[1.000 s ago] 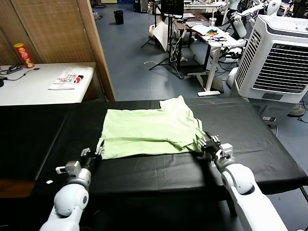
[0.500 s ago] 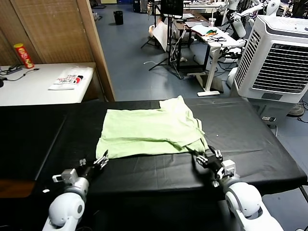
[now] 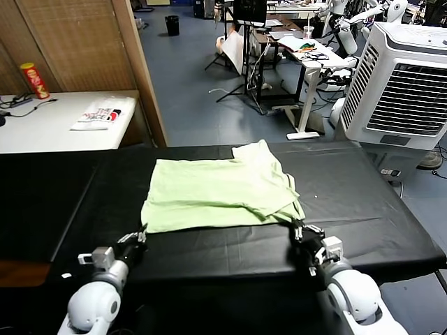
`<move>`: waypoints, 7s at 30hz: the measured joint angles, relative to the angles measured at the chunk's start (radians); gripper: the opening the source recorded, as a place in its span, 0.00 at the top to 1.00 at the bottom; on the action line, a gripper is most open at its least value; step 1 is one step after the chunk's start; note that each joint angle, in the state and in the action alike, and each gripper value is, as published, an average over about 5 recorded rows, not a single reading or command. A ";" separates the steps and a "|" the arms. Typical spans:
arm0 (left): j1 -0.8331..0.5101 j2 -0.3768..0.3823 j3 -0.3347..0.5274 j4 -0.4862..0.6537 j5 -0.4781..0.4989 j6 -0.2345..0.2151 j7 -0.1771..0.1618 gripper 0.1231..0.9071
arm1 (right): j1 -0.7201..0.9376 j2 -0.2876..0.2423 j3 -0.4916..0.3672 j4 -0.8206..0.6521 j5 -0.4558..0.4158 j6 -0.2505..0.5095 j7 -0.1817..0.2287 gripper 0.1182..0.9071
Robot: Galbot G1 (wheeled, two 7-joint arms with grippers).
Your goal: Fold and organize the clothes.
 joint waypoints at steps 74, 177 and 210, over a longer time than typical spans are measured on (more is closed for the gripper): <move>-0.699 0.139 0.334 0.537 -0.459 0.162 -0.122 0.43 | 1.060 0.157 -0.448 -1.043 0.223 0.022 -0.065 0.54; -0.139 0.103 0.057 0.066 -0.422 0.098 -0.176 0.35 | 0.527 0.053 -0.222 -0.399 0.074 -0.050 0.045 0.50; -0.135 0.078 0.016 0.058 -0.300 0.031 -0.147 0.19 | 0.303 0.048 -0.124 -0.171 0.084 0.038 0.071 0.14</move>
